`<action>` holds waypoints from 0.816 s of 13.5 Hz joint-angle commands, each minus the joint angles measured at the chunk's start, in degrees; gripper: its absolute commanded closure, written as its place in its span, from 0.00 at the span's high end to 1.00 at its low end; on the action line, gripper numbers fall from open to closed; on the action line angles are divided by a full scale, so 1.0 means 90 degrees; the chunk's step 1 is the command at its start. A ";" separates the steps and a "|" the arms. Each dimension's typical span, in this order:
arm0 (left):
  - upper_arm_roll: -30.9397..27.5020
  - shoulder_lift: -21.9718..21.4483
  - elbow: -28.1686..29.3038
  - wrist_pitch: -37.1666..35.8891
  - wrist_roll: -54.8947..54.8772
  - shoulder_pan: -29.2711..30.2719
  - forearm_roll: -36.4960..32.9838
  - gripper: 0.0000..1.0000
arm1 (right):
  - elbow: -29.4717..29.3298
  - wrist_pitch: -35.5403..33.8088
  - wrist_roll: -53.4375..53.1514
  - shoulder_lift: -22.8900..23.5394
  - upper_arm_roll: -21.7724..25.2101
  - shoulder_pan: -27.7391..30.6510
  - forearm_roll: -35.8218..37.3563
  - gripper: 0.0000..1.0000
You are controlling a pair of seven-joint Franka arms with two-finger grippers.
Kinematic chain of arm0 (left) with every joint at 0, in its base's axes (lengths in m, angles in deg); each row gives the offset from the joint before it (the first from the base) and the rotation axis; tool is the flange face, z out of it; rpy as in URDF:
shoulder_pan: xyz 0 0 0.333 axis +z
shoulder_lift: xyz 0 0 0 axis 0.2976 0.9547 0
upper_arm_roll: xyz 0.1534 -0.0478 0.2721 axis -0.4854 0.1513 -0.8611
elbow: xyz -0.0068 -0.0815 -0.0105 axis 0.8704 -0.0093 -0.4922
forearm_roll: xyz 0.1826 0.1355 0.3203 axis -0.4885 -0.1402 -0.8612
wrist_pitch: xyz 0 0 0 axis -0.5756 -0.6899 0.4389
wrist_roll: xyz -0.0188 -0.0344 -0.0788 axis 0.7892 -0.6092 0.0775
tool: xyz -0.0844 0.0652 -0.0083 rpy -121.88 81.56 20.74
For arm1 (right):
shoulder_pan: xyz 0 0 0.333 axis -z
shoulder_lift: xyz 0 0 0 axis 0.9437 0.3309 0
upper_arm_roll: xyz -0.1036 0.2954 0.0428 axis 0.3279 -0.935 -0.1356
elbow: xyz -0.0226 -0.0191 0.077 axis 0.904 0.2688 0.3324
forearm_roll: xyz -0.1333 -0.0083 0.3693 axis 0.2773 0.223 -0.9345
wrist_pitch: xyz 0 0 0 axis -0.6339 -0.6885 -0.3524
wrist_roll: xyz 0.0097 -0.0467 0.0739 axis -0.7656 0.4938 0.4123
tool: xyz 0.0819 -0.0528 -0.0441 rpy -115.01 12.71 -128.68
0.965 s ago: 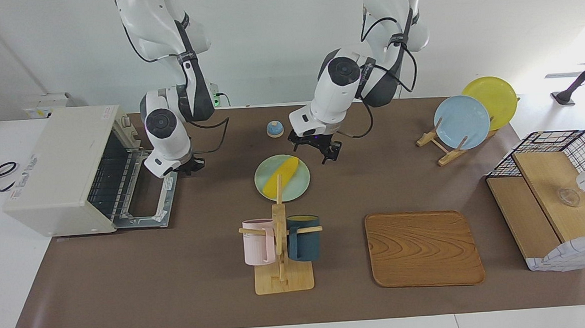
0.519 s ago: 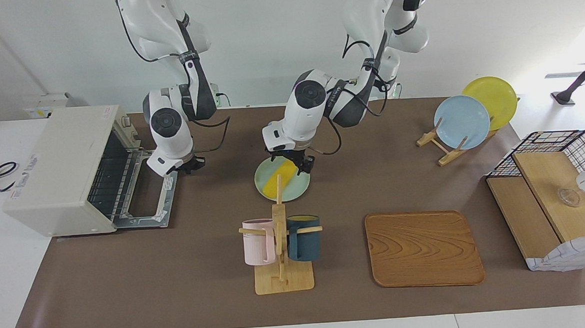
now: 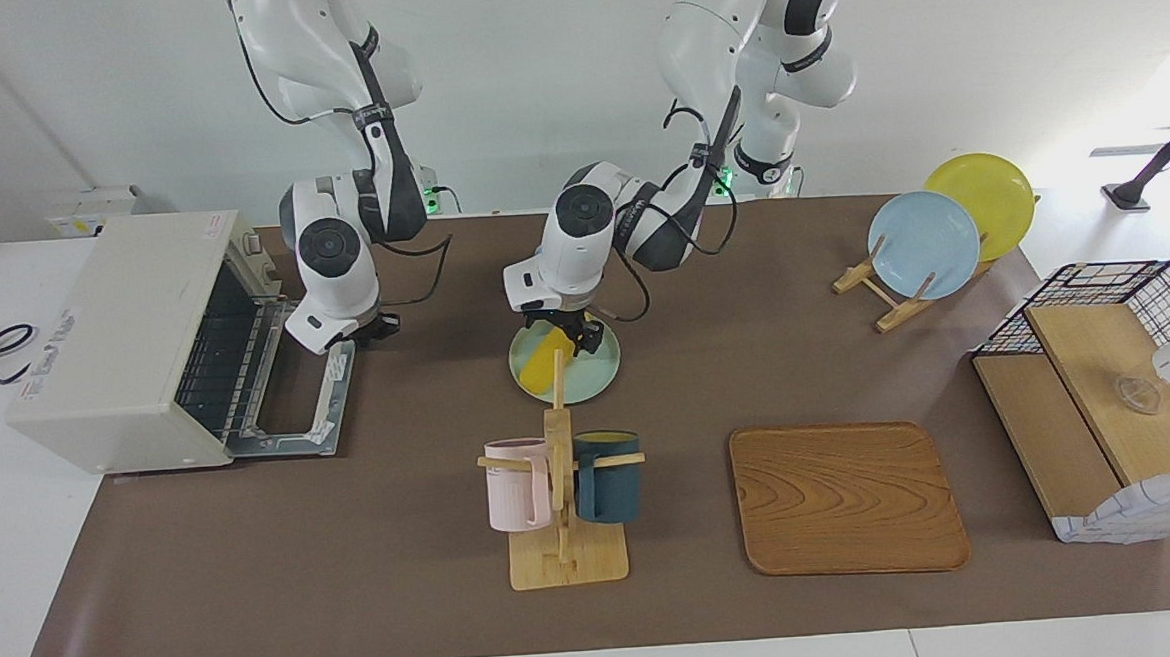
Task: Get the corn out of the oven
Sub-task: 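Grasp the corn with the left gripper while the right gripper withdraws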
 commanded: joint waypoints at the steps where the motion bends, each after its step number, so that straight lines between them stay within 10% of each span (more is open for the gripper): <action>1: -0.0098 -0.0094 0.0162 0.0254 -0.0052 -0.0006 0.0078 1.00 | 0.0151 -0.0074 -0.0091 -0.0208 -0.0056 0.0163 0.0348 0.02; 7: -0.0117 -0.0143 0.0572 0.0684 0.0016 -0.0143 0.0078 1.00 | -0.0795 -0.1468 0.0298 -0.0334 -0.0066 0.0163 0.0817 0.03; 11: -0.0127 -0.0133 0.0194 0.0083 0.0405 -0.0114 0.0078 0.36 | -0.1187 -0.2056 0.1157 -0.0578 -0.0037 0.0416 0.0935 0.03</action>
